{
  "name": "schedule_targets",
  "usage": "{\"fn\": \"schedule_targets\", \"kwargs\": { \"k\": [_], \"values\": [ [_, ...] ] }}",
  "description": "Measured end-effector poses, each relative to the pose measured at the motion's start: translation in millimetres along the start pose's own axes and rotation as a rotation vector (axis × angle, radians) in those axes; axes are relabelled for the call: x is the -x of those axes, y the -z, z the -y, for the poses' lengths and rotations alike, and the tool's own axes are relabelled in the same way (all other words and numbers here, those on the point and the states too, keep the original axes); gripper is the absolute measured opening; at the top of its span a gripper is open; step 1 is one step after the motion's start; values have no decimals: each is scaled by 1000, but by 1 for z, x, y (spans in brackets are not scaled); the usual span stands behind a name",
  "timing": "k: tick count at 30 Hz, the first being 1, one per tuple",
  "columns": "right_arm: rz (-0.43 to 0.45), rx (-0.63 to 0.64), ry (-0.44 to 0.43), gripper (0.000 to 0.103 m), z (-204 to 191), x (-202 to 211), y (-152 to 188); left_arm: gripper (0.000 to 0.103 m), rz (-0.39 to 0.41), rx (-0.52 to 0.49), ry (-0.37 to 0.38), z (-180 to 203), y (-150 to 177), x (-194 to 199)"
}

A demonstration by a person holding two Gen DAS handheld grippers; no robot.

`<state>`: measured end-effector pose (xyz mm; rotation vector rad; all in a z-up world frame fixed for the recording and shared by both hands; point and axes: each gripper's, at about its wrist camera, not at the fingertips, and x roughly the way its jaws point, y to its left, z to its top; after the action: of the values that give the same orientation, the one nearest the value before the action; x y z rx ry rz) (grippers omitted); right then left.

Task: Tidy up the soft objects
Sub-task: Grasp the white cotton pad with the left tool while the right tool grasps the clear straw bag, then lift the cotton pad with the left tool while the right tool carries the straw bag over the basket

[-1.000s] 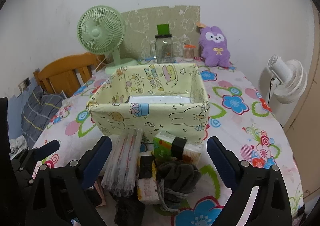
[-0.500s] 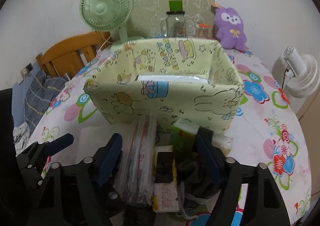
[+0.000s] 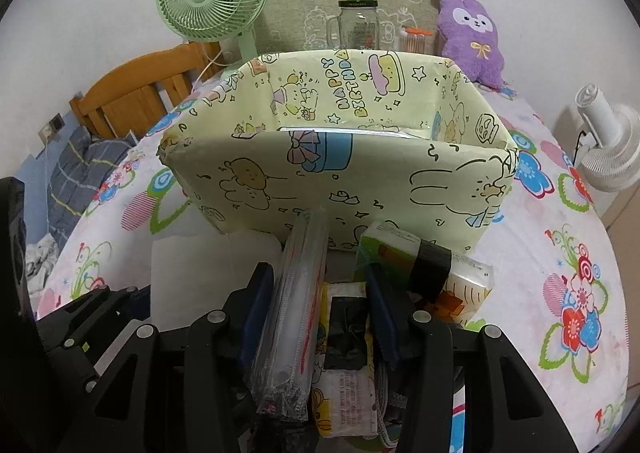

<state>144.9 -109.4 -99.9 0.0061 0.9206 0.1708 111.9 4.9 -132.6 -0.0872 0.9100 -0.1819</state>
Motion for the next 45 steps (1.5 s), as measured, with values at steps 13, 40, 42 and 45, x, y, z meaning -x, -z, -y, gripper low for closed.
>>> {"fn": "schedule_targets", "kwargs": {
  "k": [13,40,42,45],
  "values": [
    [45,38,32,46,-6,14,-1,26,19,-4,0,0,1,6],
    [126,-23,-22,17,6,61,-10,14,109,-50,-24,25,-15,50],
    [127,-22,-19,17,7,65,-12,14,118,-60,-32,29,-16,54],
    [135,-24,-12,17,10,71,-13,13,126,-69,-38,34,-18,60]
  ]
}}
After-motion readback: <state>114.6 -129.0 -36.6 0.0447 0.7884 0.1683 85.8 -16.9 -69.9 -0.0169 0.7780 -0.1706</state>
